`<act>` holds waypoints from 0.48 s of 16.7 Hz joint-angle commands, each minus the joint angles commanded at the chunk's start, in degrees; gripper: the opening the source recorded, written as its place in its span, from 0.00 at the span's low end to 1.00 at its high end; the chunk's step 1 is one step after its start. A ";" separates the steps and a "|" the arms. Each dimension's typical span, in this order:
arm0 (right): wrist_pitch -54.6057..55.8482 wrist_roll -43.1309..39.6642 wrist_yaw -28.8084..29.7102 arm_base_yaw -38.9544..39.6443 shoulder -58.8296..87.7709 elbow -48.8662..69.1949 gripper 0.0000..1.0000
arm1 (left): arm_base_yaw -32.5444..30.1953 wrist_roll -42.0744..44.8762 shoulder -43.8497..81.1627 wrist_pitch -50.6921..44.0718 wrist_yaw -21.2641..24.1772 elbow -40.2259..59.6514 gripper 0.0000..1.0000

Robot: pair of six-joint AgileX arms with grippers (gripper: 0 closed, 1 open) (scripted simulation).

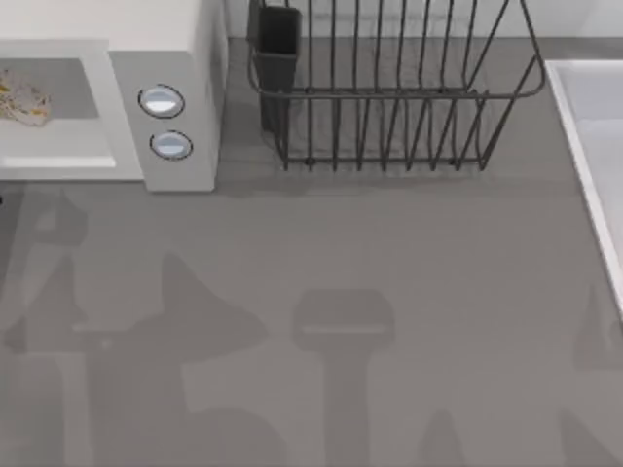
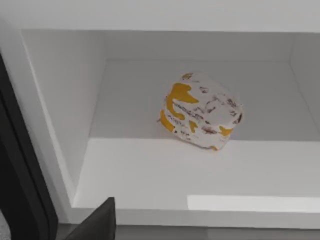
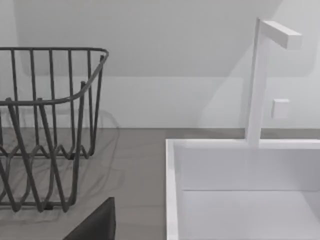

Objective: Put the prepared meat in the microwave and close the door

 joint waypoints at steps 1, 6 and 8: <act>0.00 0.00 0.00 0.00 0.00 0.00 1.00 | -0.59 -0.23 -3.07 -1.08 -0.56 -1.19 1.00; 0.00 0.00 0.00 0.00 0.00 0.00 1.00 | -4.66 -1.82 -26.74 -8.56 -4.46 -9.46 1.00; 0.00 0.00 0.00 0.00 0.00 0.00 1.00 | -6.61 -2.57 -38.67 -12.13 -6.30 -13.40 1.00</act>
